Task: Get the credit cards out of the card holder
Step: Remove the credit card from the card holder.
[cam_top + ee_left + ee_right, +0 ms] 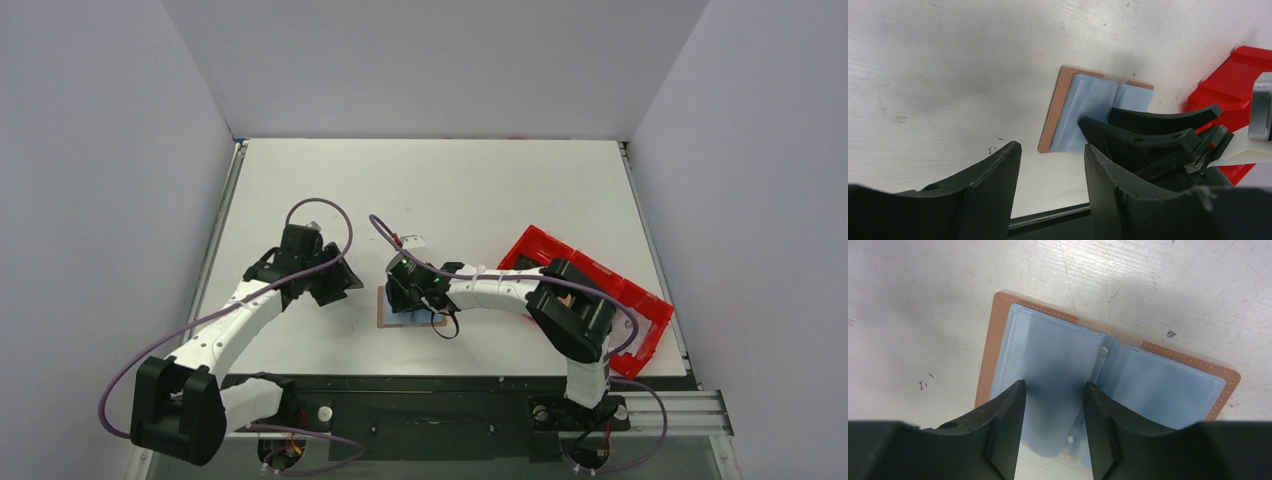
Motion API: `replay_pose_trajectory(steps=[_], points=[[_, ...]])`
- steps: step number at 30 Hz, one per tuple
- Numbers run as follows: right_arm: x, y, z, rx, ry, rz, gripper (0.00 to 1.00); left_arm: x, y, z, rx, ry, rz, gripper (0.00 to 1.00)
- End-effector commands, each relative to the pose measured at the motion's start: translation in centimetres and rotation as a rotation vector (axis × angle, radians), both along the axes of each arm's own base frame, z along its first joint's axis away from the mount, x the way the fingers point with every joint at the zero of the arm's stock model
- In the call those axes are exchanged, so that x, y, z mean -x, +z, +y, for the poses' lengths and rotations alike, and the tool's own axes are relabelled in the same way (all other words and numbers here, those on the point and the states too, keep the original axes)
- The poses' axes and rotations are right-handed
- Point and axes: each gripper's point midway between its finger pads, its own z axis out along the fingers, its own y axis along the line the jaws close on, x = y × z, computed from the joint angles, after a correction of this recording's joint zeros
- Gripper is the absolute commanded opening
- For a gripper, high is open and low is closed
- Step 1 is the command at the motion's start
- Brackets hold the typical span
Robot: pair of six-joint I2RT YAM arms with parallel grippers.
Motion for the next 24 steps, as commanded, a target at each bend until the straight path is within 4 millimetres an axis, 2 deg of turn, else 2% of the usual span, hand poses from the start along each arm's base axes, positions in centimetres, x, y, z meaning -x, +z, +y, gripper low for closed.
replay_pose_trajectory(steps=[1,2,5,13,19,24], points=[[0.9,-0.6,-0.6,-0.054,0.038,0.047,0.39,-0.6,0.2,-2.0,0.045,-0.042,-0.027,0.47],[0.8,-0.6,-1.0,-0.063,0.033,0.05,0.37,-0.7,0.2,-2.4,0.057,-0.047,-0.031,0.47],[0.7,-0.3,-1.1,-0.117,0.048,0.06,0.22,-0.7,-0.2,-3.7,0.072,-0.077,-0.021,0.47],[-0.1,0.4,-1.3,-0.232,0.077,0.077,0.03,-0.8,-1.2,-5.6,0.073,-0.122,-0.002,0.43],[-0.2,0.8,-0.9,-0.321,0.117,0.088,0.01,-1.0,-2.1,-7.7,0.087,-0.195,0.013,0.43],[-0.3,0.7,-1.0,-0.37,0.127,0.103,0.02,-1.9,-2.7,-8.6,0.091,-0.213,0.01,0.43]])
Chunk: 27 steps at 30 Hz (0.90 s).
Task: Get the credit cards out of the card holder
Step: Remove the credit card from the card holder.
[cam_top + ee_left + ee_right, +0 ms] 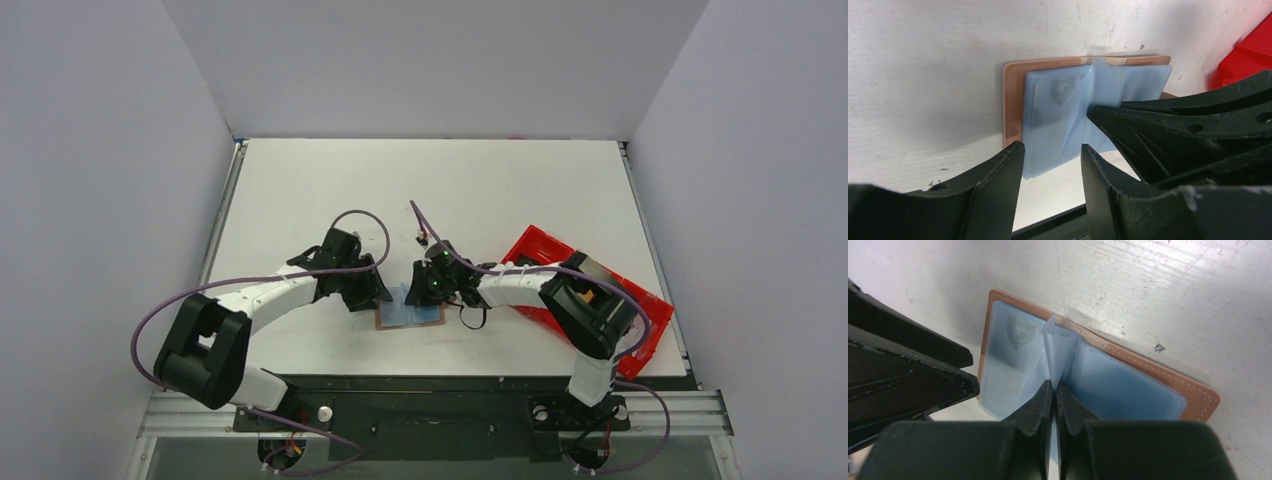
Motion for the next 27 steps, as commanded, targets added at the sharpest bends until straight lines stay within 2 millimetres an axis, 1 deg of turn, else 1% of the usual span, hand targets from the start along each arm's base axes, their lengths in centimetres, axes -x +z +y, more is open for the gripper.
replay_pose_trajectory(steps=[1,2,3,4,6,7,13,16,17,18,19,20,21,22,23,24,25,26,27], points=[[0.0,1.3,0.4,-0.085,0.042,-0.011,0.02,-2.9,2.2,-2.2,0.064,-0.034,-0.108,0.43],[0.0,1.1,0.3,-0.088,0.042,-0.004,0.02,-2.9,1.8,-2.3,0.058,-0.037,-0.098,0.43],[-0.1,1.3,0.4,-0.102,0.04,-0.002,0.02,-3.0,1.8,-2.4,0.055,-0.043,-0.1,0.4],[-0.1,1.2,0.4,-0.107,0.045,0.004,0.02,-3.0,1.4,-2.4,0.046,-0.045,-0.087,0.38],[-0.2,1.4,0.5,-0.119,0.047,0.004,0.03,-2.9,0.8,-2.5,0.039,-0.048,-0.077,0.32],[-0.3,1.5,0.5,-0.123,0.046,0.004,0.03,-2.8,0.4,-2.6,0.035,-0.051,-0.068,0.27],[-0.6,1.7,0.7,-0.137,0.048,0.01,0.03,-2.5,-0.8,-2.9,0.013,-0.06,-0.043,0.14],[-0.8,2.0,0.6,-0.14,0.04,0.013,0.06,-2.1,-1.9,-2.2,-0.039,-0.036,0.001,0.0],[-0.9,2.1,0.6,-0.136,0.037,0.015,0.12,-2.0,-2.2,-2.0,-0.05,-0.029,0.012,0.0],[-1.0,2.6,0.6,-0.136,0.031,0.006,0.15,-1.9,-2.4,-1.7,-0.065,-0.014,0.021,0.0],[-1.2,3.1,0.4,-0.129,0.024,-0.003,0.2,-1.8,-2.7,-1.4,-0.076,-0.005,0.026,0.0],[-1.1,3.2,0.2,-0.116,0.021,0.0,0.23,-1.6,-2.9,-1.3,-0.08,0.001,0.033,0.0],[-1.4,4.0,0.1,-0.118,0.012,-0.021,0.27,-1.5,-2.9,-1.2,-0.083,0.006,0.033,0.0],[-1.3,4.2,-0.1,-0.108,0.008,-0.019,0.28,-1.4,-3.1,-1.1,-0.085,0.01,0.039,0.0],[-1.5,5.1,-0.2,-0.114,0.001,-0.039,0.3,-1.3,-3.1,-1.1,-0.084,0.01,0.038,0.0],[-1.4,5.2,-0.4,-0.106,-0.002,-0.039,0.31,-1.3,-3.1,-1.0,-0.084,0.01,0.039,0.0],[-1.4,5.9,-0.4,-0.109,-0.005,-0.054,0.32,-1.3,-3.1,-1.0,-0.083,0.01,0.038,0.0],[-1.1,5.8,-0.6,-0.09,-0.004,-0.052,0.32,-1.3,-3.1,-1.1,-0.084,0.009,0.038,0.0],[-1.1,6.3,-0.6,-0.084,-0.008,-0.075,0.33,-1.3,-3.1,-1.1,-0.083,0.008,0.037,0.0]])
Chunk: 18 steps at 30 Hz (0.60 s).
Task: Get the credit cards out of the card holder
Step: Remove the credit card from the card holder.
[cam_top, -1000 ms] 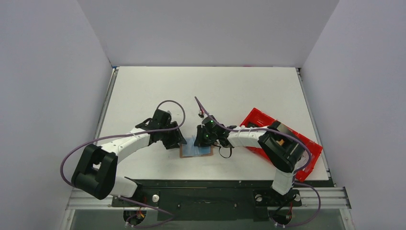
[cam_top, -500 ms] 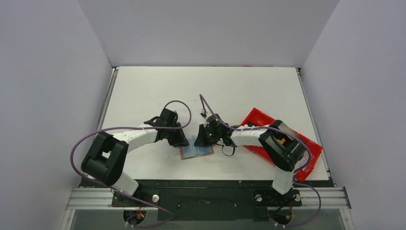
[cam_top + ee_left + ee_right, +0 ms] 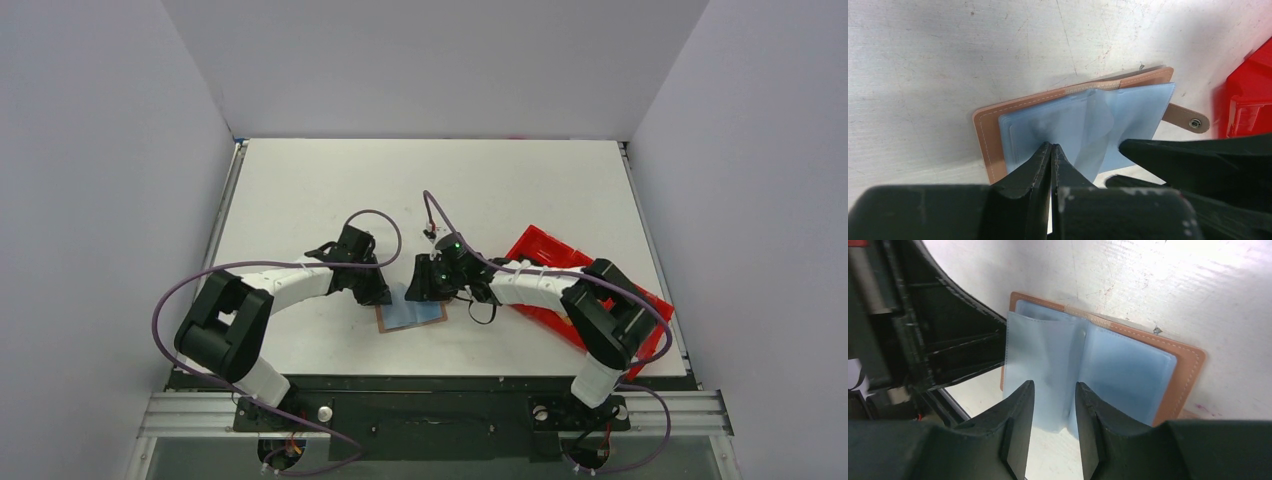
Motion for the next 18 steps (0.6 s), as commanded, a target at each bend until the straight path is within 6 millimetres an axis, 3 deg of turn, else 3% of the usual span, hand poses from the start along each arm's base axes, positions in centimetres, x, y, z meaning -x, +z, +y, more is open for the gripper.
replay_pose_trajectory(steps=[1,9,18], points=[[-0.9,3.8,-0.1,0.022,-0.022,-0.108,0.34,0.0,-0.9,1.0,-0.062,0.022,0.001,0.0],[-0.3,3.7,-1.8,0.119,-0.062,-0.145,0.35,-0.6,1.1,-0.3,-0.042,-0.015,-0.05,0.0],[-1.7,7.9,-5.3,0.088,-0.197,-0.225,0.35,-1.5,4.1,-4.0,-0.001,-0.097,-0.117,0.0]])
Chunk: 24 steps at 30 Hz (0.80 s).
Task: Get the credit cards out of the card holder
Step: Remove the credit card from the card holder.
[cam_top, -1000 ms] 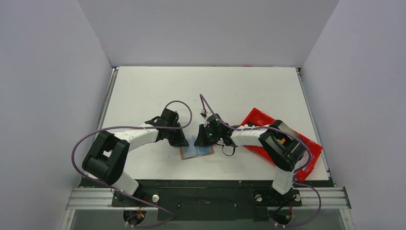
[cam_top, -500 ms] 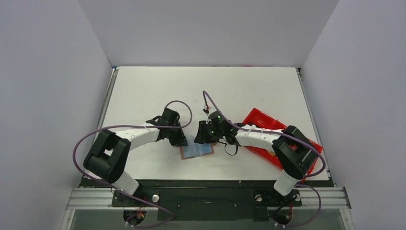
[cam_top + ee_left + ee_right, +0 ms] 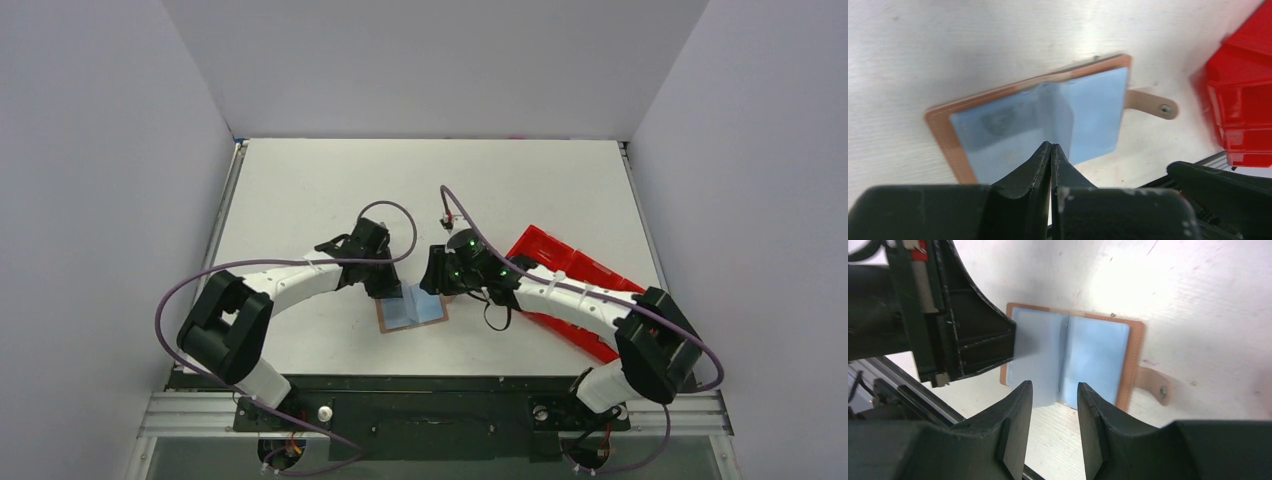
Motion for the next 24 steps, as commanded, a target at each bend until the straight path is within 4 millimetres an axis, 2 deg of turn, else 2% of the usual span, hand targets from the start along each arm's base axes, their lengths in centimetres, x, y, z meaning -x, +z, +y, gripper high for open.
replay_pose_trajectory(steps=[1,4,7,11,15,19,24], points=[[-1.8,3.5,-2.4,-0.034,-0.106,-0.101,0.36,-1.5,2.3,-2.3,0.02,-0.045,-0.074,0.0],[-2.0,4.1,-3.5,-0.037,-0.134,-0.11,0.36,-1.6,2.5,-3.7,0.035,-0.069,-0.081,0.0],[-1.9,4.4,-4.2,-0.045,-0.149,-0.119,0.36,-1.7,1.4,-5.0,0.047,-0.087,-0.061,0.0],[-1.5,3.9,-4.8,-0.036,-0.157,-0.108,0.36,-1.5,-0.2,-6.5,0.066,-0.107,-0.027,0.0],[-1.2,3.3,-4.9,-0.027,-0.151,-0.097,0.36,-1.3,-1.3,-6.9,0.062,-0.109,-0.008,0.0],[-1.1,2.8,-4.6,-0.027,-0.141,-0.079,0.36,-1.4,-0.6,-6.7,0.062,-0.105,-0.025,0.0],[-1.0,2.4,-3.4,-0.03,-0.11,-0.058,0.36,-1.6,1.3,-6.1,0.062,-0.097,-0.065,0.0]])
